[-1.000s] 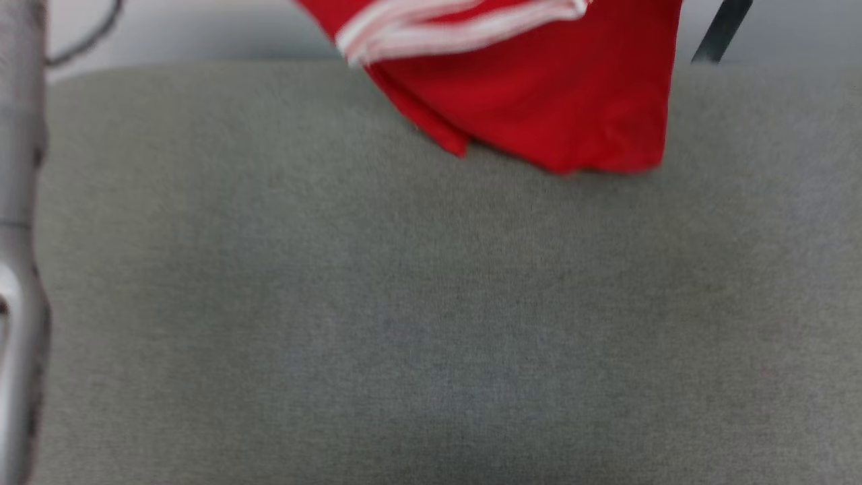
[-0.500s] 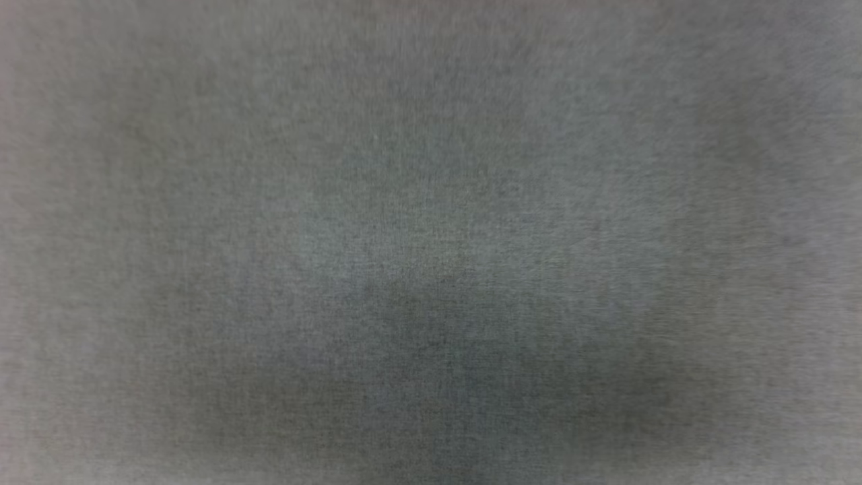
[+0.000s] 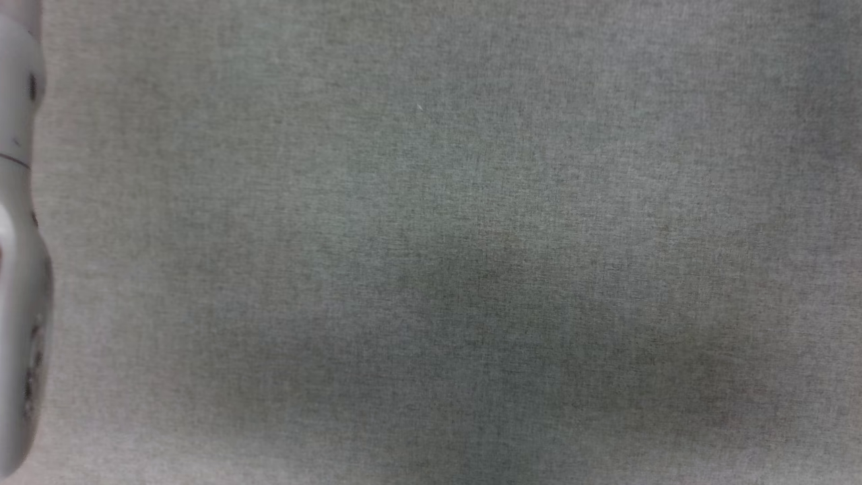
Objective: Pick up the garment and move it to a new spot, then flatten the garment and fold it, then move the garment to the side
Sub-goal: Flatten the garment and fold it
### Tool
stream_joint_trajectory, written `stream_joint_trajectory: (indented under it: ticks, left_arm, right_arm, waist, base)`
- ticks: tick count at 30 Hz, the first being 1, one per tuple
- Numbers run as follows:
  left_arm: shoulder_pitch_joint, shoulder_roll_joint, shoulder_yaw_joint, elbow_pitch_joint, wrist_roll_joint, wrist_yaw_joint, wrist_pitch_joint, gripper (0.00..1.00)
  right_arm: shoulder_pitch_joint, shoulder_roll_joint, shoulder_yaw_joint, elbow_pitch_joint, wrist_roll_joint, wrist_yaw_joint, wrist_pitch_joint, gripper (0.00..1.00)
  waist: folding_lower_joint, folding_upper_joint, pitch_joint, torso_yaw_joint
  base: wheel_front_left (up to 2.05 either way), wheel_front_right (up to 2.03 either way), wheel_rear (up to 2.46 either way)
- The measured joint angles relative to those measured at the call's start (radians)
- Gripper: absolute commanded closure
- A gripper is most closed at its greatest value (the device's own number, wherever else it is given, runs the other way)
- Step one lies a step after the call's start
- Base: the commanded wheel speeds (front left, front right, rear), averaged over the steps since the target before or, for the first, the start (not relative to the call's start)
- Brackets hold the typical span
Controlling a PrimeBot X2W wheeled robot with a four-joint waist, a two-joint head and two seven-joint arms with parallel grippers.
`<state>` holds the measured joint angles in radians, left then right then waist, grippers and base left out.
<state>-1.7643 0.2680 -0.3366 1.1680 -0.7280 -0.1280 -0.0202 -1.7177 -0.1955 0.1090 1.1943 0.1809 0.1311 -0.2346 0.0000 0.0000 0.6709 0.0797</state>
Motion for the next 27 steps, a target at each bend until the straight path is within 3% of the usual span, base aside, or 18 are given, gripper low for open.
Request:
stream_joint_trajectory:
  ticks: [7, 12, 19, 27]
  left_arm:
    - [0.101, -0.010, -0.050, 0.012, -0.032, -0.001, 0.099, 1.00]
    - [0.226, 0.008, -0.076, -0.008, -0.082, -0.001, 0.160, 1.00]
    - [0.436, 0.063, -0.119, -0.091, -0.136, -0.001, 0.208, 1.00]
    - [0.698, 0.128, -0.128, -0.241, -0.211, -0.001, 0.257, 1.00]
  right_arm:
    - [0.084, -0.013, 0.070, 0.012, 0.114, 0.000, 0.066, 1.00]
    - [0.215, -0.052, 0.169, -0.061, 0.235, 0.000, 0.165, 1.00]
    - [0.469, -0.182, 0.295, -0.281, 0.458, 0.000, 0.356, 1.00]
    - [0.776, -0.354, 0.300, -0.539, 0.650, 0.000, 0.538, 1.00]
  waist:
    - [0.0000, 0.0000, -0.078, 0.006]
    - [0.0000, 0.0000, -0.159, 0.005]
    - [0.0000, 0.0000, -0.283, 0.004]
    - [0.0000, 0.0000, -0.413, 0.009]
  base:
    - [0.00, 0.00, 0.00]
    - [0.00, 0.00, 0.00]
    - [0.00, 0.00, 0.00]
    - [0.00, 0.00, 0.00]
